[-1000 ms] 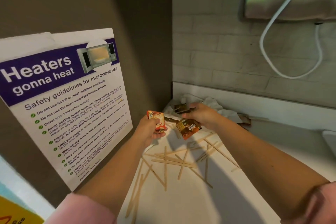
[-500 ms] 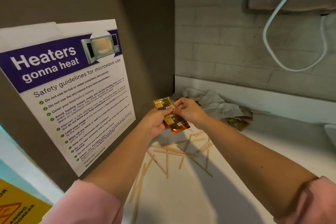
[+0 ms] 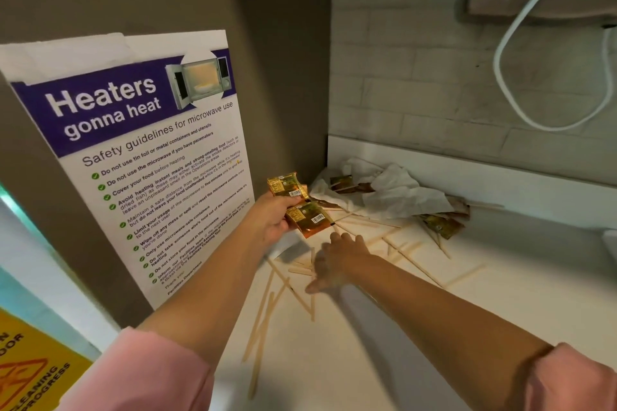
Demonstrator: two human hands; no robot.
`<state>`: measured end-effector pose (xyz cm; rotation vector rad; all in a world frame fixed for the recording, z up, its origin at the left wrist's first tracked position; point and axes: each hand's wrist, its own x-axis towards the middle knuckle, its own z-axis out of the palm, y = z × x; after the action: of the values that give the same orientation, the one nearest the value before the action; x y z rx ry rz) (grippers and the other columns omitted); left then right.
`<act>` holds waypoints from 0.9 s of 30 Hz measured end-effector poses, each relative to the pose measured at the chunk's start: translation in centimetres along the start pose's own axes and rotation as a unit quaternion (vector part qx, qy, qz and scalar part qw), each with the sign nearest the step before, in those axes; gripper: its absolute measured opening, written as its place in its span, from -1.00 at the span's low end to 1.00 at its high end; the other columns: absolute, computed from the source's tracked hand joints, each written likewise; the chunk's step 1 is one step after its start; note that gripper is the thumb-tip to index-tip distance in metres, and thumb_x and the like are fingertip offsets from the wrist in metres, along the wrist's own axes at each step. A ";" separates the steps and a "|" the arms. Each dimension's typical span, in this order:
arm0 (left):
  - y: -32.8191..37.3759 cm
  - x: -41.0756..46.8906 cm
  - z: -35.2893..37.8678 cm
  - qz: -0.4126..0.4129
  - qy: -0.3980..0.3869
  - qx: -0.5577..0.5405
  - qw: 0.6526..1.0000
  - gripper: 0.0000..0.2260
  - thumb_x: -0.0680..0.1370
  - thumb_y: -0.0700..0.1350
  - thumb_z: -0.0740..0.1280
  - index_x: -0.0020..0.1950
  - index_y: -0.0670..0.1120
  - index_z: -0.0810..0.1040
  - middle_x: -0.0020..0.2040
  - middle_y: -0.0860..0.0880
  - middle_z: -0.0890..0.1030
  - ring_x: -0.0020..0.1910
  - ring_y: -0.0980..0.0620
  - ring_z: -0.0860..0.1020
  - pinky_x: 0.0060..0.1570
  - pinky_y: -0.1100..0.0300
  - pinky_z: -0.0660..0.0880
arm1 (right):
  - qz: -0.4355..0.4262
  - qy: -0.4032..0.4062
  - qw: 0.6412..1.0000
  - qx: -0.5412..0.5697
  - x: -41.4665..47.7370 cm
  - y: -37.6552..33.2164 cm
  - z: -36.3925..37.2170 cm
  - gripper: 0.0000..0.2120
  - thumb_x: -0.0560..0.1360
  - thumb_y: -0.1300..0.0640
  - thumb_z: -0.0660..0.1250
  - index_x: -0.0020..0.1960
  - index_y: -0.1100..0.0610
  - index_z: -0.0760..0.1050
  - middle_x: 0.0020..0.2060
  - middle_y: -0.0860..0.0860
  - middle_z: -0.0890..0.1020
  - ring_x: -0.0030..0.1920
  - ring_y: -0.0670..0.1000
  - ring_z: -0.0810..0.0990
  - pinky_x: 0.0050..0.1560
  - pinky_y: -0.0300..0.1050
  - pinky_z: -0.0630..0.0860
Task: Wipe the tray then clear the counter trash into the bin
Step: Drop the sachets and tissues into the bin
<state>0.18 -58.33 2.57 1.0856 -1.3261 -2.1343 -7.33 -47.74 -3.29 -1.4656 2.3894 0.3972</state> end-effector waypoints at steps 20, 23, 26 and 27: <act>-0.4 -1.2 0.1 0.005 -0.012 -0.002 1.000 -0.65 0.56 -0.36 0.21 0.34 -0.17 0.34 0.26 -0.20 0.51 0.24 -0.18 0.50 0.09 -0.06 0.46 | 0.053 0.083 0.991 0.092 0.6 1.3 3.0 -0.67 0.61 0.16 0.10 0.35 0.19 0.35 0.21 0.13 0.43 0.23 0.14 0.41 0.21 -0.03 0.35; -0.5 -1.4 0.1 0.010 -0.014 -0.003 1.000 -0.65 0.56 -0.37 0.21 0.34 -0.17 0.35 0.26 -0.21 0.51 0.23 -0.18 0.50 0.11 -0.07 0.46 | 0.054 0.093 0.988 0.113 0.1 1.5 3.2 -0.64 0.61 0.21 0.09 0.38 0.25 0.24 0.28 0.17 0.41 0.29 0.17 0.39 0.25 0.00 0.34; -0.6 -1.6 0.0 0.012 -0.012 -0.003 1.000 -0.65 0.56 -0.37 0.21 0.33 -0.16 0.35 0.25 -0.21 0.51 0.22 -0.17 0.51 0.10 -0.06 0.47 | 0.054 0.103 0.975 0.188 -0.6 2.0 2.6 -0.62 0.56 0.29 0.12 0.36 0.27 0.23 0.28 0.20 0.40 0.27 0.20 0.39 0.22 0.02 0.36; -0.6 -1.7 0.1 0.012 -0.013 -0.003 1.000 -0.65 0.56 -0.37 0.21 0.33 -0.16 0.35 0.25 -0.20 0.52 0.22 -0.17 0.51 0.09 -0.06 0.47 | 0.054 0.112 0.970 0.211 -0.7 2.3 2.3 -0.61 0.54 0.32 0.12 0.36 0.28 0.23 0.28 0.21 0.39 0.27 0.19 0.39 0.20 0.00 0.37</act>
<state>1.19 -56.86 2.70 1.0379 -1.3373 -2.1391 -8.78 -45.30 -4.91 -1.2424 2.5256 -0.2596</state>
